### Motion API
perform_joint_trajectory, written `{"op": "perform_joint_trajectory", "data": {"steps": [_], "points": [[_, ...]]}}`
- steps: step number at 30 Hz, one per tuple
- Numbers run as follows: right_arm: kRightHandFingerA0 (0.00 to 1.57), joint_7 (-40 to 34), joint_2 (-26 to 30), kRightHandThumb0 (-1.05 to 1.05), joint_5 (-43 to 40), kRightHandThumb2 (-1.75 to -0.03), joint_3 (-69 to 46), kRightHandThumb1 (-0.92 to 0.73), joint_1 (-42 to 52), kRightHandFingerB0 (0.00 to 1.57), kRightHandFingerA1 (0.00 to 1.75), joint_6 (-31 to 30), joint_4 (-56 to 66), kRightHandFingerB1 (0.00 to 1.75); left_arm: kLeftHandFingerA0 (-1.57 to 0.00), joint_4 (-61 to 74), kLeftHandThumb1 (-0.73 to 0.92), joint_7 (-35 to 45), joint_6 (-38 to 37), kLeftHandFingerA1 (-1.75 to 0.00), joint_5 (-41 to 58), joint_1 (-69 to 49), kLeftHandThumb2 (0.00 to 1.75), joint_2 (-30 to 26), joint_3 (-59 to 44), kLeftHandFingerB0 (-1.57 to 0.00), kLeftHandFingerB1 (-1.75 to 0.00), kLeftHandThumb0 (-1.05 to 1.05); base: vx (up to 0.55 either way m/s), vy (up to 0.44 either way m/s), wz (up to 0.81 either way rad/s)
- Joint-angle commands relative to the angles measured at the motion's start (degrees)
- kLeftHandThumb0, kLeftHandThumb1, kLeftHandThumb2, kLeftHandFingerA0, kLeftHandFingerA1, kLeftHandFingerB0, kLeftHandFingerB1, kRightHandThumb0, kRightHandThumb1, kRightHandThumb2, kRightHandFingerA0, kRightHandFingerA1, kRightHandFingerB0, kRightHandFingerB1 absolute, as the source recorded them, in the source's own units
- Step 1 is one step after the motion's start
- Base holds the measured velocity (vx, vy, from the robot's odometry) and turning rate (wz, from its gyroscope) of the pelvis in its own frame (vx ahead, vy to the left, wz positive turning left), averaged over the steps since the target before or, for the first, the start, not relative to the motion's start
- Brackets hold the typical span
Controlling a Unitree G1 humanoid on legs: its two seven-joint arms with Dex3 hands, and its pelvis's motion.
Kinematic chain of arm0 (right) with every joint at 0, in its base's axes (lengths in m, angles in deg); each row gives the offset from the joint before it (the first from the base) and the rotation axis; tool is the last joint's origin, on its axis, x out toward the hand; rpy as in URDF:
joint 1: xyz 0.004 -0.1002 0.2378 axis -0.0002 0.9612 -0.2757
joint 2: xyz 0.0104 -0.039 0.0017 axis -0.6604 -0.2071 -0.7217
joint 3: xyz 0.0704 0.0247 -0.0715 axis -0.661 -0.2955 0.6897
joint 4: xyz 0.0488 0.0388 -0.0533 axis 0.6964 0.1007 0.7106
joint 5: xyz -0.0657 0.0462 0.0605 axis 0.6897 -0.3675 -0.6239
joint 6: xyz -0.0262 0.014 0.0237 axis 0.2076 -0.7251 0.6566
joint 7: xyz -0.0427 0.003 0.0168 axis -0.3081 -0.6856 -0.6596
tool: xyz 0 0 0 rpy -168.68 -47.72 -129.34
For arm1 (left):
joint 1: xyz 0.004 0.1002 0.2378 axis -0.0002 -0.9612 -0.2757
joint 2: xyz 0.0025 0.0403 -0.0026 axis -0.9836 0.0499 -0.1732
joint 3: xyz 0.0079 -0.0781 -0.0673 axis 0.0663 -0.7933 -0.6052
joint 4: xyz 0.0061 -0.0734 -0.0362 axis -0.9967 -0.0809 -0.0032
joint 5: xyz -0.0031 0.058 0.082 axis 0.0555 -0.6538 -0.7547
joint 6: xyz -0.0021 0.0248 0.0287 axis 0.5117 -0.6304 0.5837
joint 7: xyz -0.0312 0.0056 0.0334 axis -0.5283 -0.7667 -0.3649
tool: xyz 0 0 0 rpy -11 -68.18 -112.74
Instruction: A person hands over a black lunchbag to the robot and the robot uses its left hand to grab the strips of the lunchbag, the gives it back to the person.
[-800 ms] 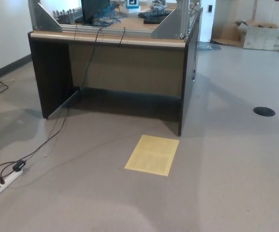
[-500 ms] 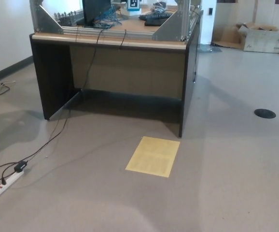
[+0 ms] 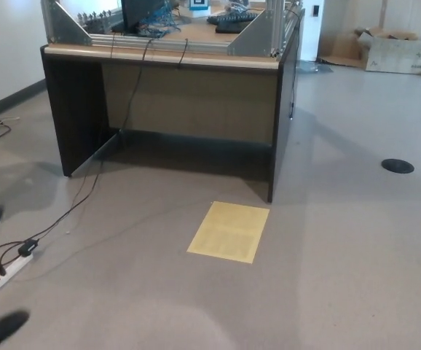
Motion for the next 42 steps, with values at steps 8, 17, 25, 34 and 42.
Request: {"op": "perform_joint_trajectory", "data": {"steps": [8, 17, 25, 34, 42], "points": [[0.39, -1.77, 0.72, -0.58, 0.35, -0.93, -0.39, -0.55, -2.38, 0.29, 0.55, 3.39, -2.24, 0.49, 0.00, 15.37, 0.47, 8.21, 18.58, 0.00, 0.25, 24.48, 0.79, -4.17, 4.80, 0.00, -0.03, -0.74, 0.00, 0.000, 0.00], [0.45, -1.72, -0.18, -0.56, -0.08, -0.60, -0.42, -0.67, -2.11, 0.42, 0.41, 4.01, -2.81, 0.38, 0.00, 21.38, 0.47, 11.57, 27.15, 0.00, -3.05, 33.84, 0.81, -3.10, 10.60, 0.00, -0.04, -0.77, 0.00, 0.000, 0.00], [0.45, -1.53, -0.45, -0.57, -0.15, -0.60, -0.33, -0.67, -2.72, 0.42, 0.41, 4.36, -3.08, 0.37, 0.00, 24.57, 0.47, 12.28, 32.48, 0.00, -6.37, 38.82, 0.82, -0.66, 15.67, 0.00, -0.02, -0.78, 0.00, 0.000, 0.00], [0.47, -2.10, 0.00, -0.54, 0.78, -0.59, 0.35, -0.67, -2.65, 0.42, 0.41, 4.56, -3.62, 0.37, 0.00, 29.74, 0.49, 13.54, 39.66, 0.00, -8.10, 41.86, 0.87, 5.72, 22.02, 0.00, 0.00, -0.84, 0.00, 0.000, 0.00], [0.46, -1.59, 0.19, -0.56, 0.89, -0.60, 0.32, -0.67, -1.65, 0.42, 0.41, 5.18, -3.80, 0.37, 0.00, 38.62, 0.51, 16.36, 47.88, 0.00, -7.74, 42.29, 0.87, 9.05, 24.24, 0.00, 0.00, -0.86, 0.00, 0.000, 0.00]]}}
